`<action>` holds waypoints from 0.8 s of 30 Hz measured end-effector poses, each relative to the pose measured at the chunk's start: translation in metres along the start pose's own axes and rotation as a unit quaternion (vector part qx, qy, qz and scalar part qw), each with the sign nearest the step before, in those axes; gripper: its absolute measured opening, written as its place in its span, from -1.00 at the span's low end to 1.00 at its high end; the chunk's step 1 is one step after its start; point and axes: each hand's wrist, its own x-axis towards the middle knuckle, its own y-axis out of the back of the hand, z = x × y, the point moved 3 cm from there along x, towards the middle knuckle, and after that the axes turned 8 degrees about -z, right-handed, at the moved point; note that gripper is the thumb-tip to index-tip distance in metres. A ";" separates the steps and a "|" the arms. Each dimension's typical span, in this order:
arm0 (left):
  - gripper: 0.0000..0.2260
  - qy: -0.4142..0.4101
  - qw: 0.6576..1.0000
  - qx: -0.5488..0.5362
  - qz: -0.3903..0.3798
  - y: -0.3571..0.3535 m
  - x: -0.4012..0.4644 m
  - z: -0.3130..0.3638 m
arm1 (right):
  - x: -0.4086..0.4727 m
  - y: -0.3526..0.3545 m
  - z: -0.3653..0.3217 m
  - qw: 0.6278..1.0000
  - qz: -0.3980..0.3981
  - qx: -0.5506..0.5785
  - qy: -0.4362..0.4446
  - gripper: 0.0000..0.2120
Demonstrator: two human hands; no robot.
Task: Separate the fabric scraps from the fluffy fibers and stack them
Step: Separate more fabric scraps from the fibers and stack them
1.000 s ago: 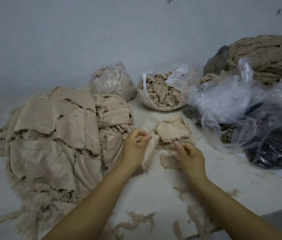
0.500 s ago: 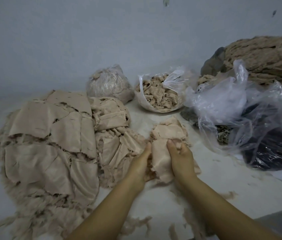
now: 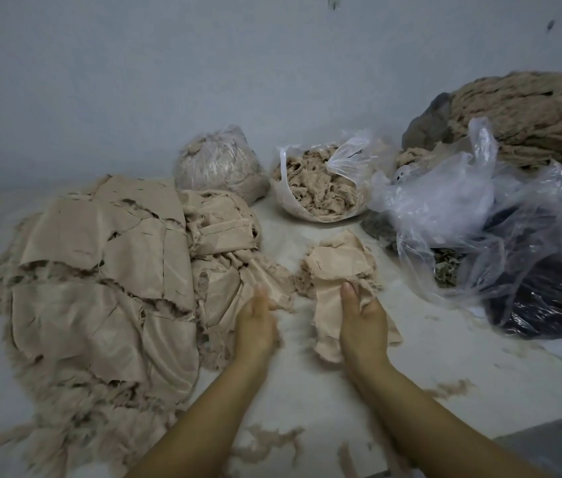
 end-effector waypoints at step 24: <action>-0.85 -0.009 0.995 -0.003 -0.104 0.013 -0.001 0.016 | -0.017 -0.007 -0.006 0.991 -0.125 -0.052 -0.002 -0.82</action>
